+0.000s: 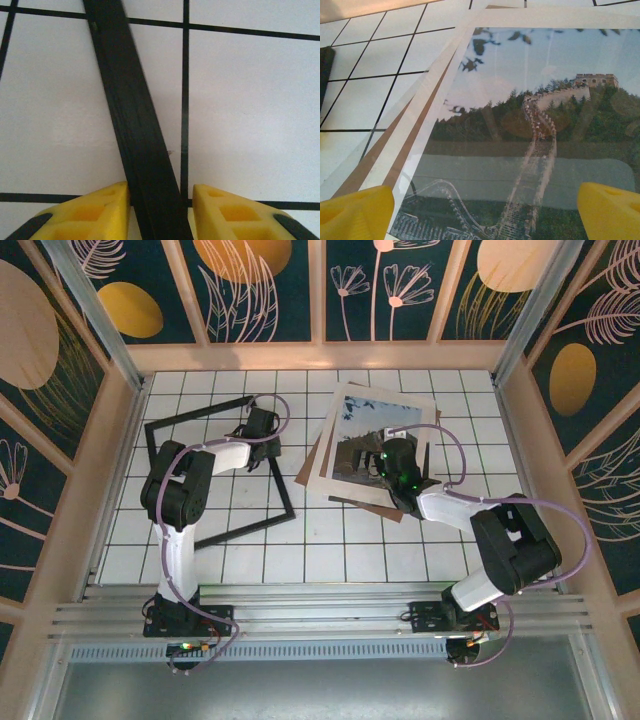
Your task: Put the photo into the frame
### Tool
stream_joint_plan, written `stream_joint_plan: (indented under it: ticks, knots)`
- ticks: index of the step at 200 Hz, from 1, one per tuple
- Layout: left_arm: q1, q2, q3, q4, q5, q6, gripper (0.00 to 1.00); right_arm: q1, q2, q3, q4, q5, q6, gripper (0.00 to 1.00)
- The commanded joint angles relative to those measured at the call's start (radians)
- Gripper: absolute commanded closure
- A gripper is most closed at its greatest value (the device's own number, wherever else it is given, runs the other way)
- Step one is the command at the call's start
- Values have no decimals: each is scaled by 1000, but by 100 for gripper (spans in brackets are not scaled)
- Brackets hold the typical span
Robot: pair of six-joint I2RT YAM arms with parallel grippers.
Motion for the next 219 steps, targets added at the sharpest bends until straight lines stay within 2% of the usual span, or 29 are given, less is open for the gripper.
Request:
stream_joint_plan:
  ticks: [1, 31, 75, 129, 178, 197, 219]
  knots:
    - [-7, -4, -26, -40, 100, 42, 63, -3, 5, 39, -13, 30, 3, 5]
    - [-14, -25, -55, -30, 156, 14, 65, -5, 6, 38, -20, 38, 0, 5]
    - [-53, -61, -142, 64, 295, -107, 65, -10, 9, 44, -33, 47, -6, 5]
    - [-115, -66, -150, 150, 375, -219, 64, -35, 7, 61, -71, 49, -11, 5]
    - [-145, -51, -134, 186, 437, -273, 59, -81, -21, 44, -88, 28, -13, 5]
    - [-144, -69, -136, 182, 394, -272, 57, -107, -20, 47, -109, 7, -6, 5]
    - [-144, -106, -115, 124, 238, -221, 47, -173, -16, 68, -155, -45, 5, 5]
